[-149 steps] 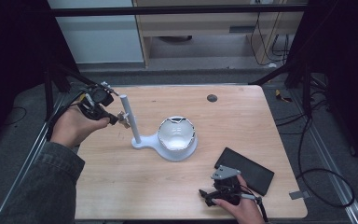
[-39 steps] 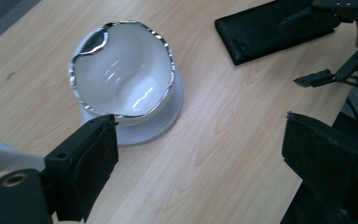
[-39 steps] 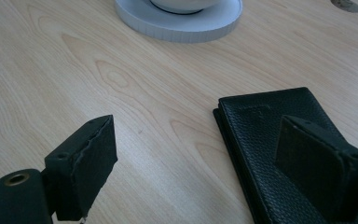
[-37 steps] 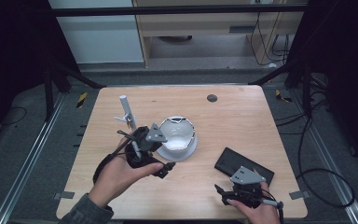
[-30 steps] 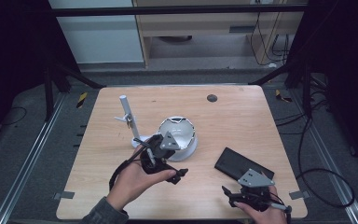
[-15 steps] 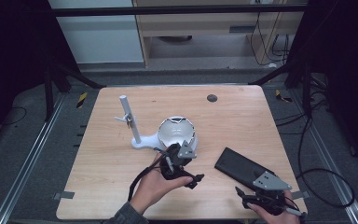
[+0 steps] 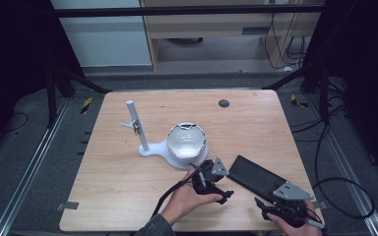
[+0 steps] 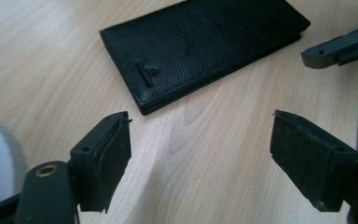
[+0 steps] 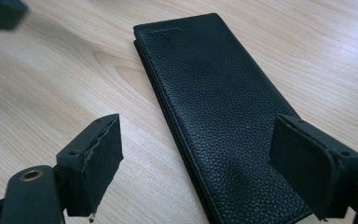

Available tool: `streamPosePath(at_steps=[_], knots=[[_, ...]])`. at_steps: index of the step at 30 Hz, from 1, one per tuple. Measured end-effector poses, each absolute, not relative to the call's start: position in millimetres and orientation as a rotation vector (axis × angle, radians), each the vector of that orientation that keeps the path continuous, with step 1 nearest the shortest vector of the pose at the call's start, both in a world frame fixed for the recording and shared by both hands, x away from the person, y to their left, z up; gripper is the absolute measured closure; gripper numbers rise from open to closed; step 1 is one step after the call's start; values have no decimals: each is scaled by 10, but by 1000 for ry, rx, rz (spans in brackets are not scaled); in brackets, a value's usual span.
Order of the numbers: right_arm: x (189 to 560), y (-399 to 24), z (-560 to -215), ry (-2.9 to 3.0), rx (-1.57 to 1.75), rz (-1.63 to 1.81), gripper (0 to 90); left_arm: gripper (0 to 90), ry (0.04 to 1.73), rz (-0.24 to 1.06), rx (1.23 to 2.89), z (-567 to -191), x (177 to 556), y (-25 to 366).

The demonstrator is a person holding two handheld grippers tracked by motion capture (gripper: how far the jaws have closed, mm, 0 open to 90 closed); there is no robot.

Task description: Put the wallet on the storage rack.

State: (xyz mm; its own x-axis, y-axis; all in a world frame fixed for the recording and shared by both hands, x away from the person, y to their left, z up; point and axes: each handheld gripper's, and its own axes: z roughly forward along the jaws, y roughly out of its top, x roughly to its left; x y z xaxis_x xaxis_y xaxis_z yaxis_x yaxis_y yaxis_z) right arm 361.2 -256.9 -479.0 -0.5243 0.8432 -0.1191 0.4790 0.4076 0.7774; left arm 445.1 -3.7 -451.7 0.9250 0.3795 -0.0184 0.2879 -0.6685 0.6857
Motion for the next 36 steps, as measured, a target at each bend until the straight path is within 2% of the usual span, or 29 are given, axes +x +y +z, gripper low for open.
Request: streamPosePath(at_steps=[10,36], knots=[[3622,-2575,-4803,2170,1123,966,168,220,485,112,2400,-4806,4582,-181],[3624,-2595,-4790,2160,1144,984,164,199,505,42,2409,-4917,4758,-282]])
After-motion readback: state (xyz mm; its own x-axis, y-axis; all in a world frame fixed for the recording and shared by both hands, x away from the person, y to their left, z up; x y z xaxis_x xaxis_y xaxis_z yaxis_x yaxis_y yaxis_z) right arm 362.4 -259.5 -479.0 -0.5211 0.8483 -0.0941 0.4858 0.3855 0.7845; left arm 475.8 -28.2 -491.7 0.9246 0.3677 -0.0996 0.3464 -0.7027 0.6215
